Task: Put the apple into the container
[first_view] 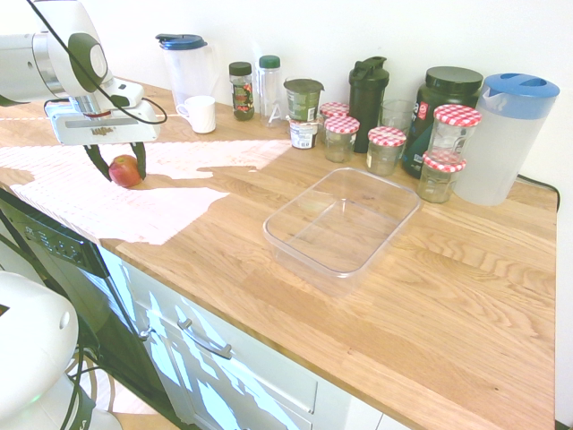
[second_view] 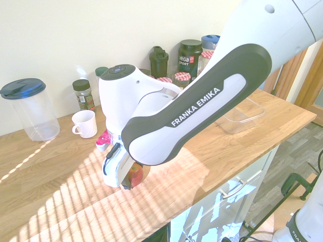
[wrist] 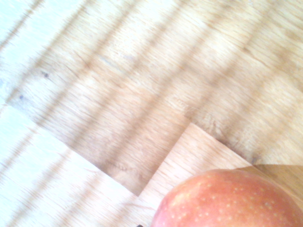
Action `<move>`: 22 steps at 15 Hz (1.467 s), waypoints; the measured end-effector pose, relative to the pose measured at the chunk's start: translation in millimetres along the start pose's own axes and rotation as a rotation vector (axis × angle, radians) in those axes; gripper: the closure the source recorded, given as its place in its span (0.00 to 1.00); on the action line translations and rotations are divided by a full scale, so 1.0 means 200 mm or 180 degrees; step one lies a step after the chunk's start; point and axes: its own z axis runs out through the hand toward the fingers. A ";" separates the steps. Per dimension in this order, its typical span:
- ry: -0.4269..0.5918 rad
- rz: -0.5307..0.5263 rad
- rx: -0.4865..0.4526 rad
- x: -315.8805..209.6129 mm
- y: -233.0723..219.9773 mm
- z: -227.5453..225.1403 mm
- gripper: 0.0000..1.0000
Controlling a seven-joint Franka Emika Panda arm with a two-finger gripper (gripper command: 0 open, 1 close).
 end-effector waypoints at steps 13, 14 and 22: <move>0.0039 0.1865 0.0105 0.81 1.33 -0.84 1.00; 0.0007 0.2025 0.0086 0.84 1.52 -0.80 1.00; -0.0094 0.2444 0.0002 0.80 2.35 -0.34 1.00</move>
